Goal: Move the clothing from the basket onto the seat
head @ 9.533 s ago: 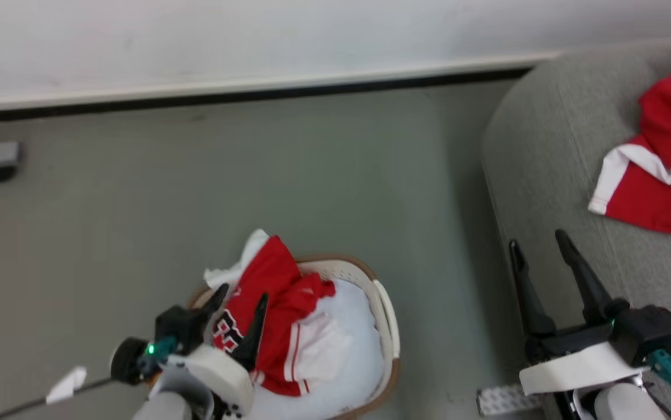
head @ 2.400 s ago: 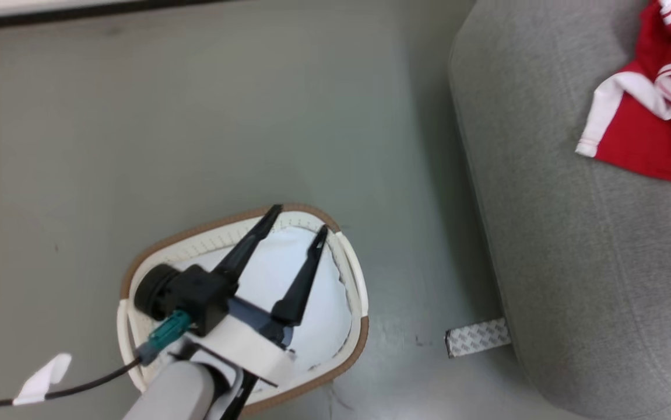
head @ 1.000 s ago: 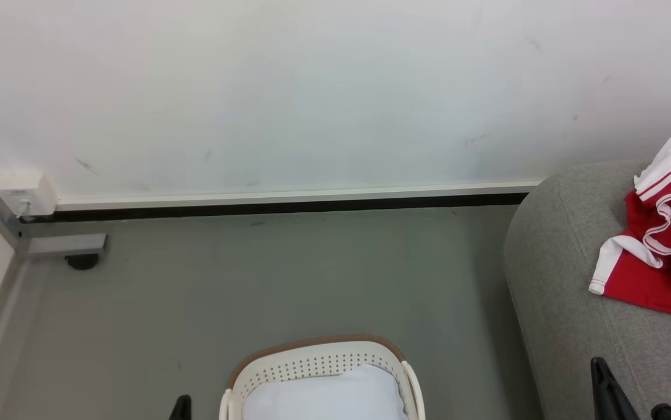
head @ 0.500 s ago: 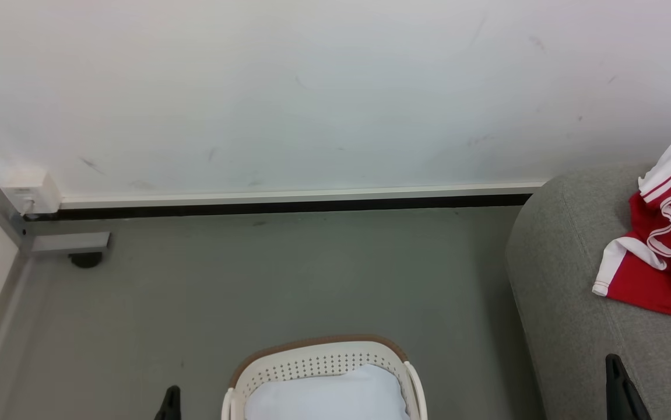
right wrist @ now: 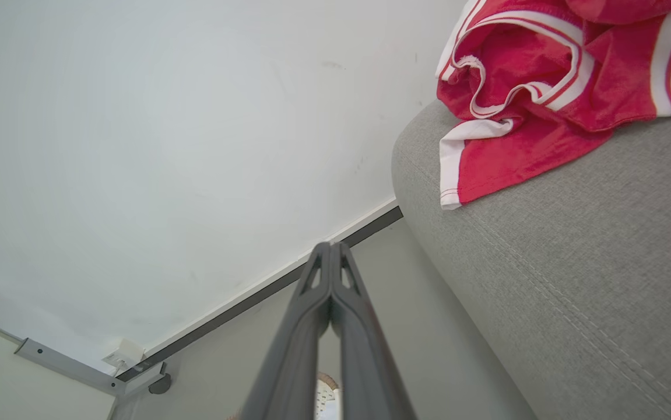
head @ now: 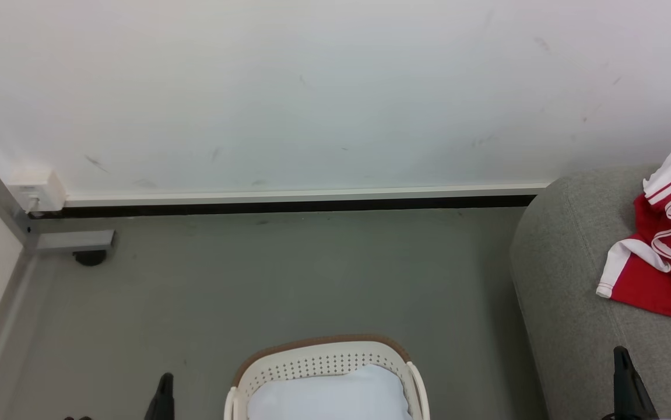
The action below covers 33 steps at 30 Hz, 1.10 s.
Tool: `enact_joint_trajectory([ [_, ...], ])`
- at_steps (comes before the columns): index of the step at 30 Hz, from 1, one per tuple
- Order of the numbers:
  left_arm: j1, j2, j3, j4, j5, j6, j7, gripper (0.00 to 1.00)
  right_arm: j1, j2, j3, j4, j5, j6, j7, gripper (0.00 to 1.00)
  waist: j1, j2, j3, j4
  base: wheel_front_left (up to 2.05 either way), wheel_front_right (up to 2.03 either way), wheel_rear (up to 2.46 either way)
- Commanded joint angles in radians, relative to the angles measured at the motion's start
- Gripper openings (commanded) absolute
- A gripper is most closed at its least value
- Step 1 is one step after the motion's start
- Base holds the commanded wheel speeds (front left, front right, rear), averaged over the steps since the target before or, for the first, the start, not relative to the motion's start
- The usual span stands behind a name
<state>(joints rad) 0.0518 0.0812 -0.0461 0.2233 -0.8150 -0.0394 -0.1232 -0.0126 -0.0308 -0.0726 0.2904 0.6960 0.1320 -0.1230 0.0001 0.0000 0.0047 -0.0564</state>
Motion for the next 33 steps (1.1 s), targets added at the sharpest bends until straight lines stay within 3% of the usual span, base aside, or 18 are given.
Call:
enact_joint_trajectory([
  [1,-0.027,0.003,0.011,-0.009,-0.040,-0.007,0.011,0.00,-0.027,-0.009,-0.005,-0.018,0.046,-0.001,0.010,0.00,-0.0001,0.0000,0.000,0.001,0.00,0.00,0.00],
  [33,-0.089,-0.012,0.078,0.004,-0.371,-0.045,0.110,0.00,-0.060,-0.016,-0.022,-0.031,0.424,-0.001,0.109,0.00,-0.0001,0.0000,-0.001,0.020,0.00,0.00,0.00],
])
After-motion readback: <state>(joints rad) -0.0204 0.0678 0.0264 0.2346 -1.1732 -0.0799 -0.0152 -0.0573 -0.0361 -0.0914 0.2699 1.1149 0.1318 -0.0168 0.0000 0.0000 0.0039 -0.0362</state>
